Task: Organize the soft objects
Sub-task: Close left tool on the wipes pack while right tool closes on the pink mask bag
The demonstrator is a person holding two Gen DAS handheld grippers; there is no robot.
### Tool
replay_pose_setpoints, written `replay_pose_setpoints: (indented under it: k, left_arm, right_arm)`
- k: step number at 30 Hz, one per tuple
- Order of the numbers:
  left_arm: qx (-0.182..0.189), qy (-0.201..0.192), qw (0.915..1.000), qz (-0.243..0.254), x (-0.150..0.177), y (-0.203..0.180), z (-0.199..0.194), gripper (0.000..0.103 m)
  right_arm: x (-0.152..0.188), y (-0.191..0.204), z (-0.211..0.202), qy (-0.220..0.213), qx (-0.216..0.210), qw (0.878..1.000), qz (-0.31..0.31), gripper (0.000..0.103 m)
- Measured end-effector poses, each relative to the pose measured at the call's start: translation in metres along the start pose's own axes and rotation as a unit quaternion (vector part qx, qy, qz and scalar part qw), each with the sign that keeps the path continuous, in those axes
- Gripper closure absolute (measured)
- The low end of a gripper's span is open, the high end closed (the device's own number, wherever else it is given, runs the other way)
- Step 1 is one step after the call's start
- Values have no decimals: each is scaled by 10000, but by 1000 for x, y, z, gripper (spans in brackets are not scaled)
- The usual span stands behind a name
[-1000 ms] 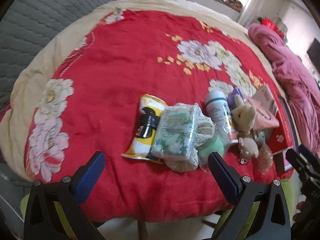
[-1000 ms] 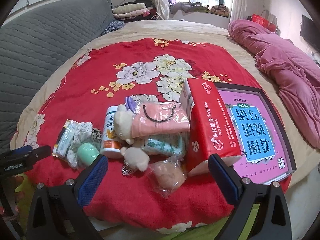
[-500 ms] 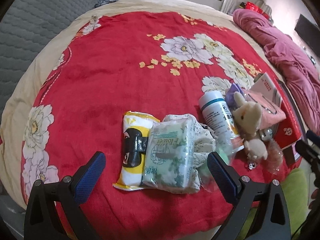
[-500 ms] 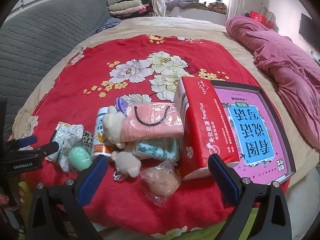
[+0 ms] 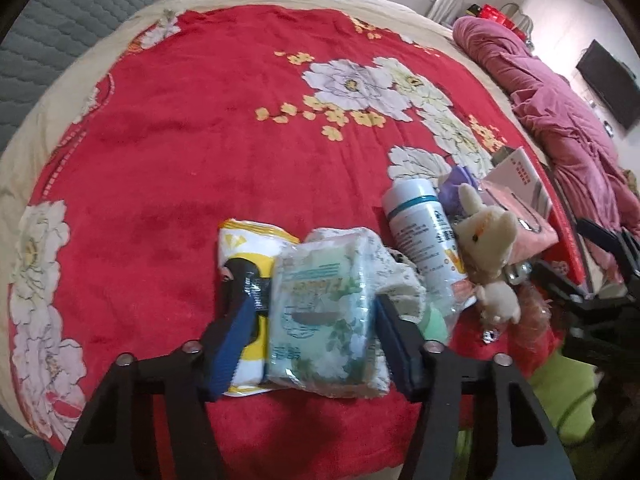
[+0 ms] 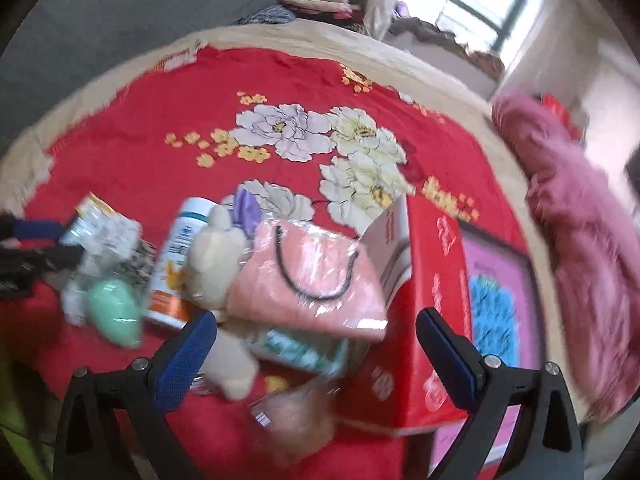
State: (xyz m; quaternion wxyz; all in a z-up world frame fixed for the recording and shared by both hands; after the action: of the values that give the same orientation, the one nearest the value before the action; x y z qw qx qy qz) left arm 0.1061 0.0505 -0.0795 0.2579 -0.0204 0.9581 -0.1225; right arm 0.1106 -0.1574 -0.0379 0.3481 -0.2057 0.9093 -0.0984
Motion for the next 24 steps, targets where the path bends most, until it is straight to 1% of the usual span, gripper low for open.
replay_pose_setpoints:
  k: [5, 6, 8, 9, 10, 12, 14, 16, 17, 18, 19, 22, 24]
  left_arm:
    - [5, 48, 10000, 80, 1, -3, 3, 45]
    - [7, 54, 9999, 87, 1, -3, 3, 45]
    - [25, 71, 9999, 72, 0, -2, 3, 45]
    - [28, 77, 9999, 73, 0, -2, 4, 45]
    - [39, 90, 9999, 53, 0, -1, 4, 45]
    - [46, 119, 9999, 43, 0, 1, 5, 45]
    - [41, 146, 9999, 58, -1, 0, 5, 47]
    - [29, 212, 9997, 65, 0, 1, 6, 48]
    - [30, 229, 9997, 49, 0, 2, 5, 49]
    - [35, 245, 9997, 19, 0, 3, 5, 50]
    - [62, 270, 9996, -51, -1, 4, 5, 51]
    - [160, 302, 9993, -175, -2, 9, 5, 59]
    - [225, 315, 9990, -223, -1, 9, 6, 65]
  right_arm:
    - [-2, 13, 20, 117, -96, 9966, -811, 3]
    - [-2, 15, 23, 165, -127, 9957, -904, 3]
    - [-3, 17, 33, 233, -49, 9941, -1061, 5]
    - [-4, 18, 36, 237, -41, 9935, -1109, 10]
    - [-5, 18, 40, 251, -34, 9933, -1130, 13]
    - [-6, 15, 45, 300, -134, 9936, -1079, 26]
    - [-9, 14, 48, 350, -258, 9942, -981, 30]
    - [-10, 14, 49, 351, -277, 9944, -958, 39]
    - [-10, 13, 49, 364, -318, 9946, -920, 50]
    - [-10, 12, 49, 368, -396, 9950, -845, 58]
    - [-10, 10, 48, 377, -562, 9950, -736, 61]
    - [-9, 5, 48, 416, -769, 9947, -537, 66]
    - [-9, -1, 46, 370, -902, 9948, -291, 69]
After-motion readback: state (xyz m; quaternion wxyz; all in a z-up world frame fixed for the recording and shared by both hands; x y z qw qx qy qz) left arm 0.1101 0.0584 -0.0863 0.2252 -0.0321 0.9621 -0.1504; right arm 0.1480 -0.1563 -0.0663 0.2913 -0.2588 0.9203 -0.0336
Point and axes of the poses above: each gripper's, at about its wrist camera, not at the fingertips, and z roughly the way its jaws point, y to its left, x to its underside, the point moved 1 cm from there along z, roughly the way its jaws point, and after that the axes turned 6 degrees about -y, right-handed, at the moved point
